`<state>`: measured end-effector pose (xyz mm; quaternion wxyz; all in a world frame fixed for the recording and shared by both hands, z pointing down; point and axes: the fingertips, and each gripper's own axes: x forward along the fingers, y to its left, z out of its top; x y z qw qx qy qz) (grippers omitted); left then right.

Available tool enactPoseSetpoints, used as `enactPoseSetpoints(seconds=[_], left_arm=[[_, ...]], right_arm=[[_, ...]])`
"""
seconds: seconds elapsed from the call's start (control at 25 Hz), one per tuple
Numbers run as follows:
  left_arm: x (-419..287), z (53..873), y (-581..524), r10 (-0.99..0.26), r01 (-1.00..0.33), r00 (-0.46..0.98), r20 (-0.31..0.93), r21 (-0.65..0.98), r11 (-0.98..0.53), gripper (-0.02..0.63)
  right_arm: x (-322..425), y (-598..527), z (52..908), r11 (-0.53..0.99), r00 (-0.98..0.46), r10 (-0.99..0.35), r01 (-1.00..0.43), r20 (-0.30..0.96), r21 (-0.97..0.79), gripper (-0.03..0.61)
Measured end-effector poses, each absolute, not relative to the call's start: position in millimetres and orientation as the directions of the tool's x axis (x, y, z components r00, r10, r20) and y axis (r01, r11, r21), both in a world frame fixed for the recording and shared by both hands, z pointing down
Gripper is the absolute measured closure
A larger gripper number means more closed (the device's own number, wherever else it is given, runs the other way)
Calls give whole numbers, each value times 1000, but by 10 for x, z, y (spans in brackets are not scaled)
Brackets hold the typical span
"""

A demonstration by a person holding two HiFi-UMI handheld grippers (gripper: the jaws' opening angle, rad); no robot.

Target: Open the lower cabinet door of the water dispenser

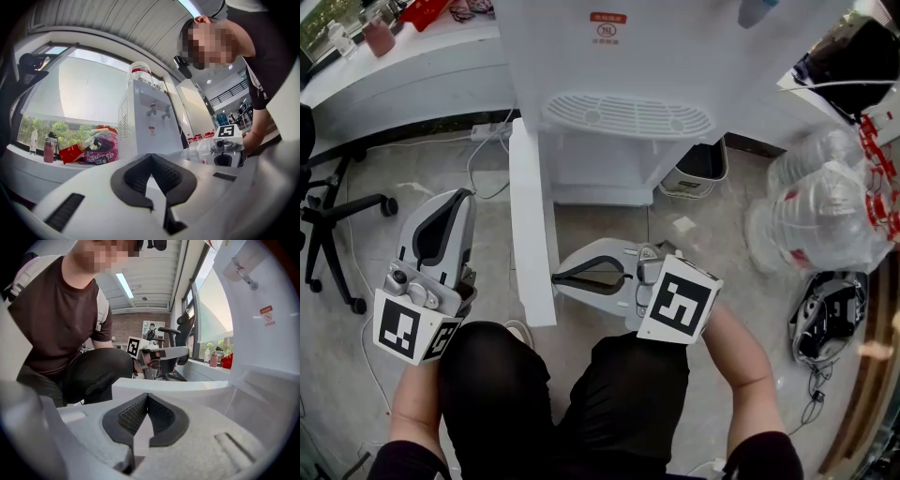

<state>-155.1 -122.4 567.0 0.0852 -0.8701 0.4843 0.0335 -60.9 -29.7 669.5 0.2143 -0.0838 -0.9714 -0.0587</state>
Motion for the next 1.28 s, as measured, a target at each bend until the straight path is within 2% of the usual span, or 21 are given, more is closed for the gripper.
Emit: enactPoseSetpoints(seconds=[0.56,0.76,0.96,1.12,1.2,1.28], left_arm=[[-1749,5676,-1185,-855,-864,501,-131,-127,-487,606],[-1719,5705,-1227,-845,-855,517,-134,-116,-505,606],[-1671,5739,-1233,-837,-845,534,-122,-125,-521,606],[-1643,5742,-1267,-822,-828,558,-114,-140,-543,606],[-1606,5735,-1322,-807,-812,581,-105,-139,-567,606],[-1559,5653,-1392,-793,-799,598,-111,-153,-581,606]], right_arm=[[-945,-234,6626,961,-914,188,247,358,126,574],[-949,-295,6664,966,-921,153,216,359,141,574],[-658,-539,6739,984,-914,39,105,404,142,574],[-403,-836,6807,979,-897,-140,-62,419,195,574],[-310,-966,6746,968,-904,-211,-139,371,211,575],[-277,-1113,6483,951,-935,-286,-250,210,181,575]])
